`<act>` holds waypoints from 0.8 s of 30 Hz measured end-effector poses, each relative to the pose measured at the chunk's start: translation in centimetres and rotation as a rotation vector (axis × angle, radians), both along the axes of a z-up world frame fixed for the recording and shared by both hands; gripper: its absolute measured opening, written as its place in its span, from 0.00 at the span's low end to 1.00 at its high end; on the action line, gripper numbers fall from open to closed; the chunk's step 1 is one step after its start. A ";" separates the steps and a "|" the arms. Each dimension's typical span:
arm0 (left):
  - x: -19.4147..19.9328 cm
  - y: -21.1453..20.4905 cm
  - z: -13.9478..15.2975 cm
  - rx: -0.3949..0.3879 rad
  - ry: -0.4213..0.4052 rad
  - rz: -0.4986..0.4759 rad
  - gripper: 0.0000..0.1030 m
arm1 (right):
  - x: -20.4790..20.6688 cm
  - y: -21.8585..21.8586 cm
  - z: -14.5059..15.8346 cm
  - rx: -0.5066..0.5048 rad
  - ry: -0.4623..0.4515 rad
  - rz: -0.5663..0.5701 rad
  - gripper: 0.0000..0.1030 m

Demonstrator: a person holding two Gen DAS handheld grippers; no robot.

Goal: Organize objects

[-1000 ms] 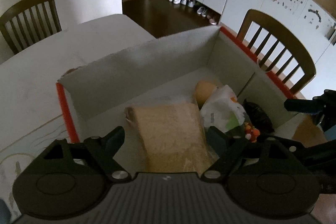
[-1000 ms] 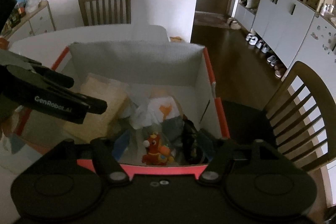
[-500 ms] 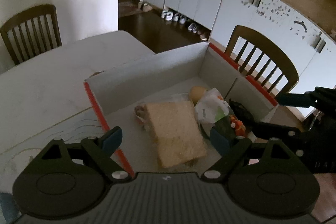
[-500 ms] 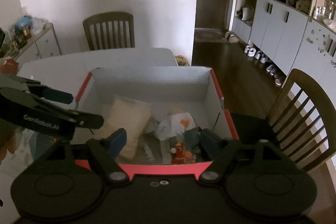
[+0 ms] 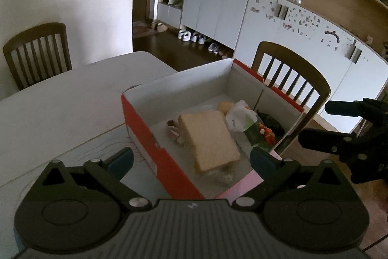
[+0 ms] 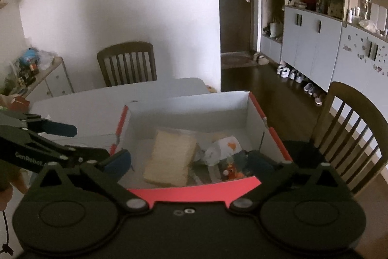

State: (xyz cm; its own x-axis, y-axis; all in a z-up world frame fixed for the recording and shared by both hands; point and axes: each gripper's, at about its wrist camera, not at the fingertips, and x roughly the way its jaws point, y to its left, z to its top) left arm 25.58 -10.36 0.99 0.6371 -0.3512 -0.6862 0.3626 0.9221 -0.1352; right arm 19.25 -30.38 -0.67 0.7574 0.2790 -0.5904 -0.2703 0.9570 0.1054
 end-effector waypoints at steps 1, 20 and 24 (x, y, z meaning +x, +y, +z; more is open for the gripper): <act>-0.3 0.3 0.1 -0.006 -0.002 0.000 1.00 | -0.4 0.2 0.2 0.002 -0.006 0.001 1.00; -6.4 2.3 2.2 -0.020 -0.182 -0.083 1.00 | -5.2 2.7 1.0 0.009 -0.073 -0.049 1.00; -6.9 2.3 1.9 -0.017 -0.169 -0.103 1.00 | -5.6 2.9 1.0 0.003 -0.075 -0.054 1.00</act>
